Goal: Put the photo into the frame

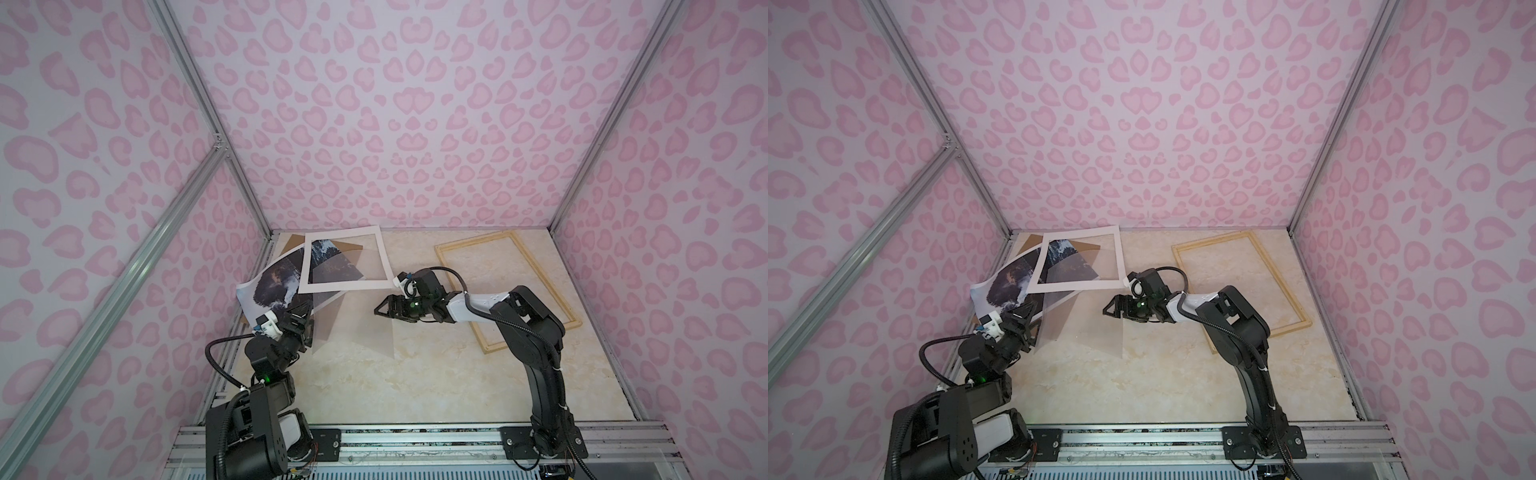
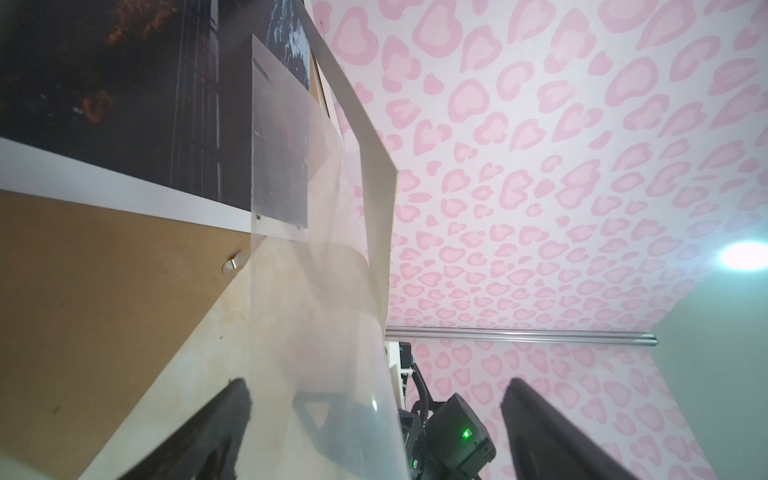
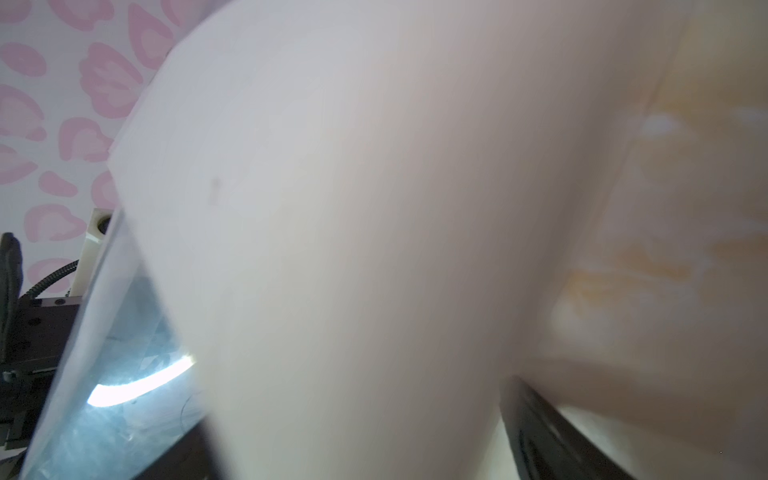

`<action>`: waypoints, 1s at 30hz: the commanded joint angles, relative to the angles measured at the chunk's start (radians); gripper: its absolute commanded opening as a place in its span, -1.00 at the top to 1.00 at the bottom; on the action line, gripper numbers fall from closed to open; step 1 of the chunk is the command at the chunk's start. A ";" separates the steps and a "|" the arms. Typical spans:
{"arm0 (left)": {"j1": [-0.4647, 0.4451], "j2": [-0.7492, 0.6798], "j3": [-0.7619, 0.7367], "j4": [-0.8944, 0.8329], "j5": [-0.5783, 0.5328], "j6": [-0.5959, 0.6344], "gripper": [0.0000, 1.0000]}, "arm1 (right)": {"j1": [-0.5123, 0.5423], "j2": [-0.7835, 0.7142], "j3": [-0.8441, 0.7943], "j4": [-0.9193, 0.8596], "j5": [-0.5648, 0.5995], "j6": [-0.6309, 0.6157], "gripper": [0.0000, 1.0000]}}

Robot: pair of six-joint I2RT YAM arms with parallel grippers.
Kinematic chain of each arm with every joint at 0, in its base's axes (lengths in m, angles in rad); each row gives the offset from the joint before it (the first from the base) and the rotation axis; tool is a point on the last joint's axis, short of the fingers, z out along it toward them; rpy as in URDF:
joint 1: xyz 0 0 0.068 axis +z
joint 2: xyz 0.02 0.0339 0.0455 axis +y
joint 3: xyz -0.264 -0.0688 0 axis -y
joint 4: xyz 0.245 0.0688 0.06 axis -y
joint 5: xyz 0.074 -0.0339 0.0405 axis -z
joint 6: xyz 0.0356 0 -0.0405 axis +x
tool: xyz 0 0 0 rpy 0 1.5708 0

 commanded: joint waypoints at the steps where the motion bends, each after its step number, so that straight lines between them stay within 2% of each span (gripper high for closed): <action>1: -0.016 0.069 -0.002 0.241 -0.030 -0.136 -0.94 | 0.006 0.034 -0.020 -0.189 0.074 -0.002 -0.86; 4: -0.027 0.128 0.004 0.335 -0.048 -0.201 -0.95 | 0.006 0.038 -0.019 -0.196 0.073 -0.005 -0.86; 9: -0.029 0.156 0.020 0.393 -0.098 -0.325 -0.95 | 0.006 0.044 -0.023 -0.203 0.070 -0.011 -0.85; 11: -0.030 0.122 0.040 0.353 -0.120 -0.343 -0.95 | 0.007 0.047 -0.025 -0.201 0.069 -0.008 -0.85; 15: -0.035 0.000 0.075 0.161 -0.172 -0.337 -0.95 | 0.007 0.050 -0.022 -0.201 0.071 -0.007 -0.85; 19: -0.050 -0.115 0.139 -0.089 -0.198 -0.260 -0.95 | 0.011 0.062 -0.008 -0.203 0.070 -0.001 -0.84; 23: -0.051 -0.166 0.182 -0.299 -0.152 -0.156 -0.99 | 0.016 0.069 -0.013 -0.183 0.064 0.011 -0.84; 28: -0.051 -0.238 0.260 -0.739 -0.101 0.163 -0.94 | 0.010 0.070 -0.032 -0.166 0.056 0.008 -0.83; 30: -0.051 -0.254 0.282 -0.856 -0.103 0.239 -0.90 | 0.007 0.070 -0.040 -0.162 0.052 0.008 -0.81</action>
